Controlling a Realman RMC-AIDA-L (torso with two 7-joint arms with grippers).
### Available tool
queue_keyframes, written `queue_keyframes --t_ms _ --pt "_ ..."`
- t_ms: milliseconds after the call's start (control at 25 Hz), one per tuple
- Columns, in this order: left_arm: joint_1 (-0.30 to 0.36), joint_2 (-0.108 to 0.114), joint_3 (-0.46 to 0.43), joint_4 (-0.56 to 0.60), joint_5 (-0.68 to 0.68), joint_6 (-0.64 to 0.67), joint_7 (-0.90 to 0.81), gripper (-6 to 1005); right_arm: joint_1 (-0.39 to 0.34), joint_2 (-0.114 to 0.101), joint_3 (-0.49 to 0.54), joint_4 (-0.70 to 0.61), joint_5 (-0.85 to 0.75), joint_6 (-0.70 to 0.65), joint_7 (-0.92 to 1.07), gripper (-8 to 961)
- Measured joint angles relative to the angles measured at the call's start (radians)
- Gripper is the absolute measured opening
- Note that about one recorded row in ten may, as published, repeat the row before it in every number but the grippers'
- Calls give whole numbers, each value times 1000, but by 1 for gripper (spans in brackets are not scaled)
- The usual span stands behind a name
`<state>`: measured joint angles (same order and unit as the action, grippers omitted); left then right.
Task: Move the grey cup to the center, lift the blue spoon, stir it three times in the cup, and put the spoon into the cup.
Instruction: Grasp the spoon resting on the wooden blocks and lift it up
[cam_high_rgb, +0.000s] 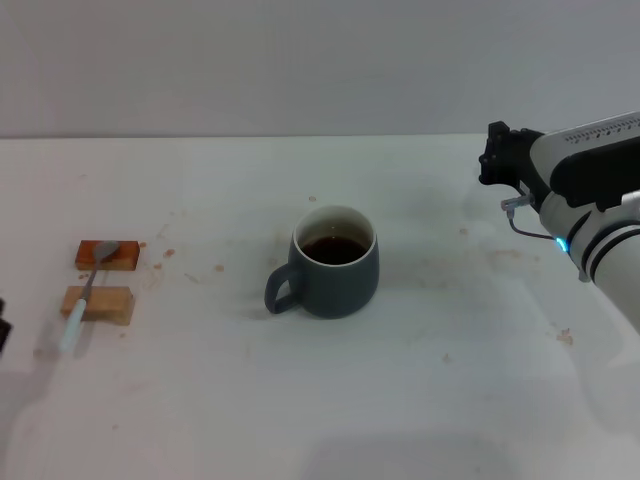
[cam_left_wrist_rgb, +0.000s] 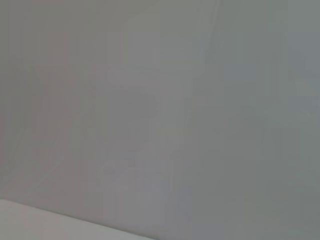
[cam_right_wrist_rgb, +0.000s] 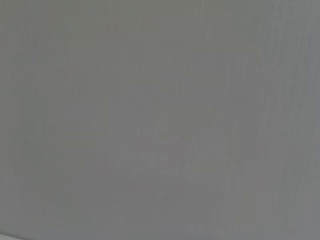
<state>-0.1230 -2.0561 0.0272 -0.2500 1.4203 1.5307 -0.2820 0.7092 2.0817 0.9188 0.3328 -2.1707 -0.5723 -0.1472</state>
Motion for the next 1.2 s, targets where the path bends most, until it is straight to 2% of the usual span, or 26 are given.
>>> queue_keyframes --t_ms 80,240,360,440,520,560,600,640,960,1200 --pt "-10 9 -3 -69 0 -11 54 810 1 0 0 1 -2 0 0 7" --pt "-16 20 -17 -134 -1 -31 108 810 2 0 0 0 -3 0 0 6" --pt "-24 46 -22 -216 -1 -40 163 810 3 0 0 -3 -4 -6 0 6" --pt "-27 75 -23 -297 -1 -48 222 810 3 0 0 -4 -4 -8 0 6" --pt "-27 75 -23 -297 -1 -48 222 810 3 0 0 -6 -4 -10 0 6" --pt "-28 82 -24 -323 -1 -51 241 810 3 0 0 -8 -4 -11 0 6" --pt "-29 109 -38 -422 -2 -61 333 810 3 0 0 -8 -4 -11 0 7" --pt "-29 115 -45 -447 -2 -66 366 810 3 0 0 -9 -4 -11 0 7" --pt "-12 141 -59 -528 -2 -120 412 810 3 0 0 -9 -3 -13 0 6" --pt "-6 139 -59 -532 -2 -151 415 811 3 -1 0 -7 -3 -14 0 7"
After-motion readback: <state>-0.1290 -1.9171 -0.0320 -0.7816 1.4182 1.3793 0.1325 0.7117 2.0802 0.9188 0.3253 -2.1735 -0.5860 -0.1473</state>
